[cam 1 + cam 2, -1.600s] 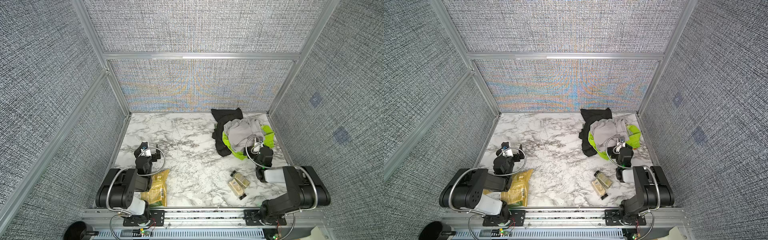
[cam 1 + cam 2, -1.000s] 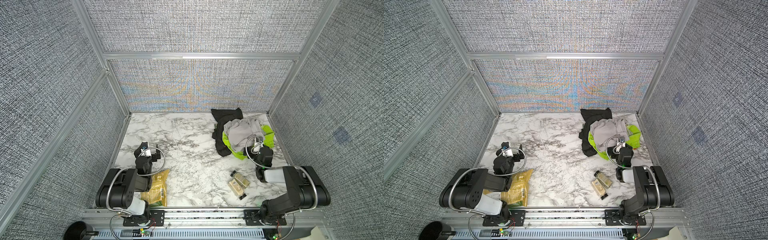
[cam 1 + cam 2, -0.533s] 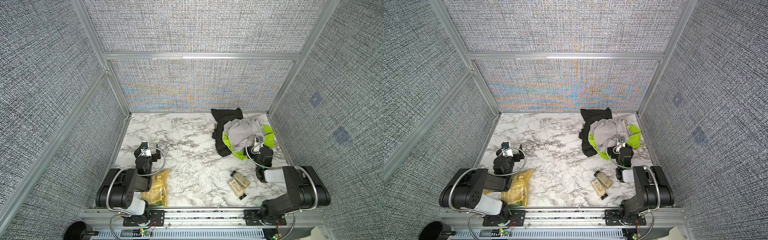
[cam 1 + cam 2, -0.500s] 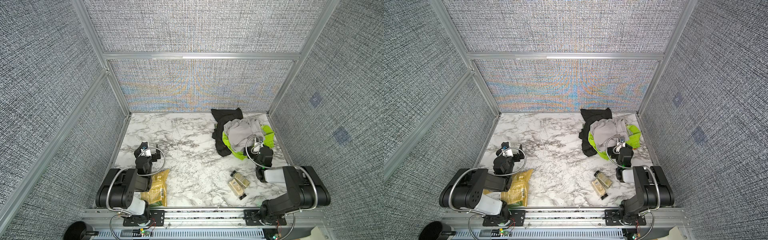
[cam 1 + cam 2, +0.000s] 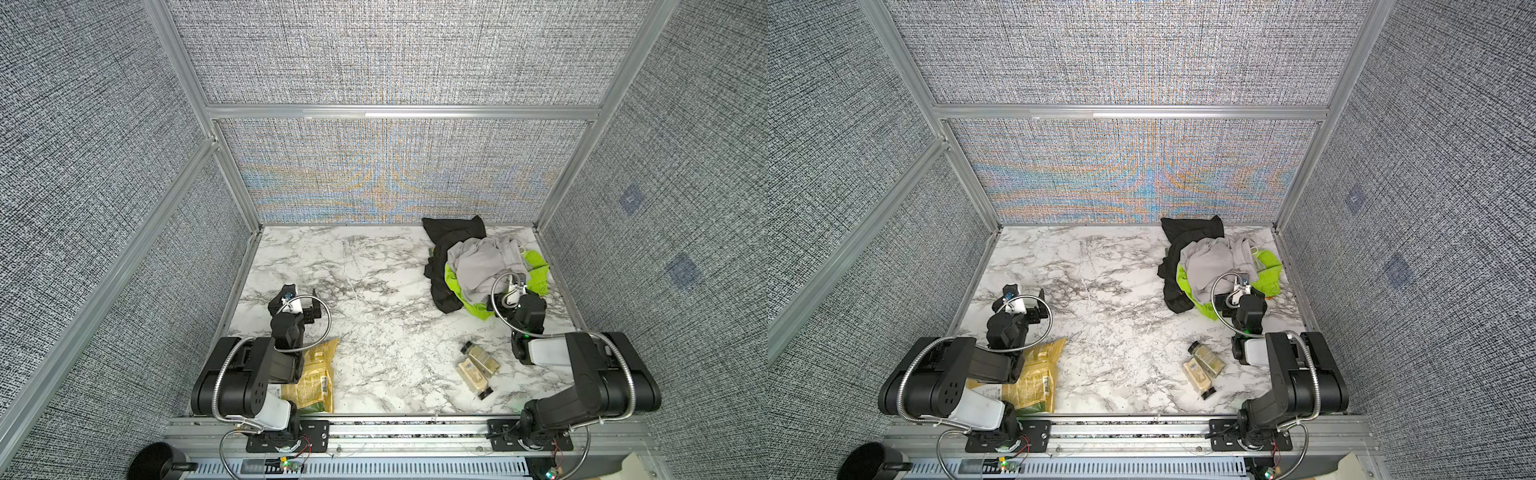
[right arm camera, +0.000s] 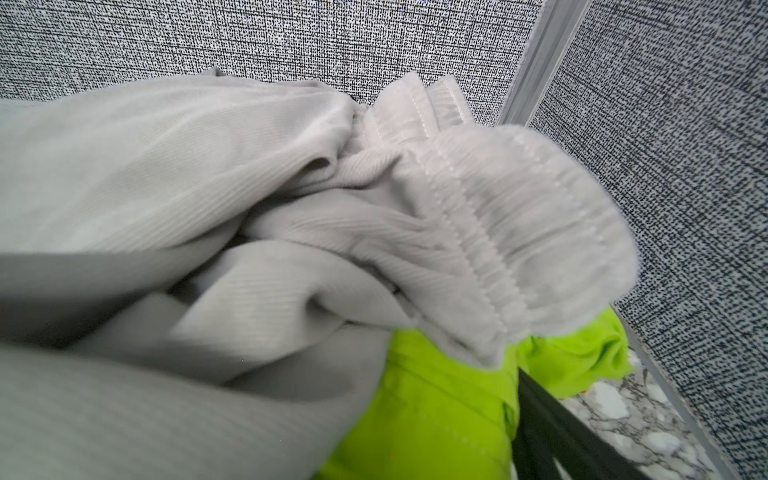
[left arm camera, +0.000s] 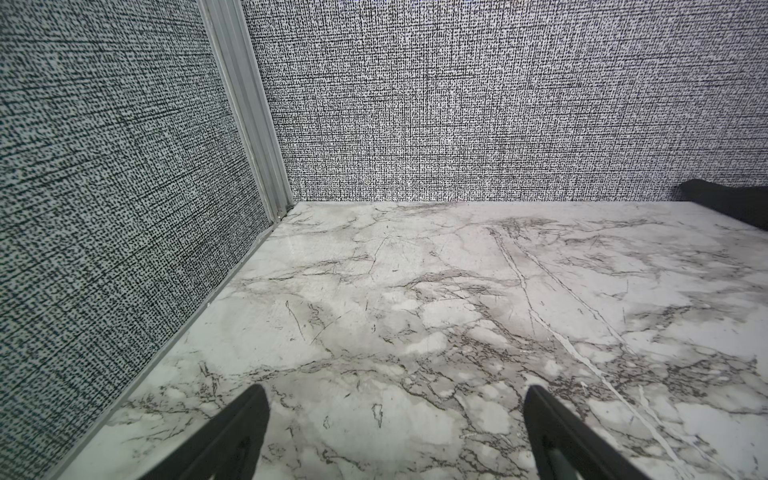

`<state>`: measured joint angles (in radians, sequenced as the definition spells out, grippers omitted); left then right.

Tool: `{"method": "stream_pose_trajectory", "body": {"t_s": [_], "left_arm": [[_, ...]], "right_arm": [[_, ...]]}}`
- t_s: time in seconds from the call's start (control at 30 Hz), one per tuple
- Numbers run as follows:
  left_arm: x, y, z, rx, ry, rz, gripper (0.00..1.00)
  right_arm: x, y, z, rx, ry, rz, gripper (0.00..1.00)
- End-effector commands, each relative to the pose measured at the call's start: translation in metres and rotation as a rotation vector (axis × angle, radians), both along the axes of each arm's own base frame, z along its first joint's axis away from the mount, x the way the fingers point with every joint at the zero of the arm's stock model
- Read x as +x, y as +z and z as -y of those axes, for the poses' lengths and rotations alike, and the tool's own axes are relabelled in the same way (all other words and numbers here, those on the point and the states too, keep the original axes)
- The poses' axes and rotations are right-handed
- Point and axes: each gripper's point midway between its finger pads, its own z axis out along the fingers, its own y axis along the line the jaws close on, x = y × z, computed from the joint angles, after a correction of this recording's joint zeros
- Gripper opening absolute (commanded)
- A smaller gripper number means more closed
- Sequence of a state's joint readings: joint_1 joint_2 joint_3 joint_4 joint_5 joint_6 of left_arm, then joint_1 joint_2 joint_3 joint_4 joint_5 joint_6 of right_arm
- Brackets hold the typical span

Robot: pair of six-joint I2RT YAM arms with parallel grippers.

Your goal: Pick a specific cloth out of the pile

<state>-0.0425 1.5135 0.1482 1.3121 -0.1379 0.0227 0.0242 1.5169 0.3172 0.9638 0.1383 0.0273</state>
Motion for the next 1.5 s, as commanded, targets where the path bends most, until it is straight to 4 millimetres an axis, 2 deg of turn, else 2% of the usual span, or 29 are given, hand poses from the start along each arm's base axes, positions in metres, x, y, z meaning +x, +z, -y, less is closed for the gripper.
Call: {"method": "stream_pose_trajectory", "body": {"t_s": [0.0,0.1,0.2,0.3,0.47,0.57,0.73,0.9,0.97,1.1,1.2,1.3,1.4,1.43,1.47], "left_arm": [[-0.002,0.015,0.001,-0.001,-0.004,0.057,0.99],[0.002,0.019,-0.001,0.0,0.01,0.043,0.99],[0.002,0.03,-0.004,0.004,0.033,0.029,0.99],[0.002,0.049,-0.002,-0.002,0.051,0.033,0.99],[0.012,0.092,0.017,-0.135,-0.002,0.031,0.99],[0.022,0.118,0.037,-0.204,-0.068,0.002,0.99],[0.035,0.167,0.083,-0.288,-0.24,-0.018,0.99],[0.04,0.215,0.137,-0.32,-0.508,-0.016,0.99],[0.042,0.225,0.154,-0.318,-0.599,-0.032,0.99],[0.044,0.23,0.181,-0.318,-0.744,-0.064,0.99],[0.038,0.213,0.194,-0.307,-0.834,-0.096,0.99],[0.033,0.201,0.197,-0.293,-0.856,-0.149,0.99],[0.028,0.199,0.196,-0.29,-0.856,-0.155,0.99],[0.025,0.201,0.196,-0.298,-0.865,-0.147,0.99],[0.021,0.203,0.199,-0.301,-0.885,-0.134,0.99]], "right_arm": [[0.006,0.012,0.003,0.003,-0.022,0.026,0.99],[0.014,0.024,0.007,0.007,-0.049,-0.022,0.99],[0.012,0.025,0.008,0.01,-0.066,-0.099,0.99],[0.003,0.033,0.006,0.042,-0.07,-0.105,0.99],[-0.016,0.05,-0.007,0.087,-0.038,-0.113,0.99],[-0.027,0.058,-0.012,0.12,-0.033,-0.13,0.99],[-0.044,0.077,-0.013,0.175,-0.043,-0.12,0.99],[-0.05,0.097,-0.012,0.235,-0.071,-0.12,0.99],[-0.05,0.103,-0.016,0.262,-0.059,-0.125,0.99],[-0.046,0.116,-0.027,0.314,-0.014,-0.13,0.99],[-0.04,0.128,-0.035,0.371,0.009,-0.132,0.99],[-0.033,0.143,-0.05,0.393,0.059,-0.167,0.99],[-0.028,0.141,-0.047,0.401,0.012,-0.203,0.99],[-0.024,0.152,-0.046,0.405,0.007,-0.185,0.99],[-0.021,0.153,-0.046,0.406,0.003,-0.189,0.99]]}}
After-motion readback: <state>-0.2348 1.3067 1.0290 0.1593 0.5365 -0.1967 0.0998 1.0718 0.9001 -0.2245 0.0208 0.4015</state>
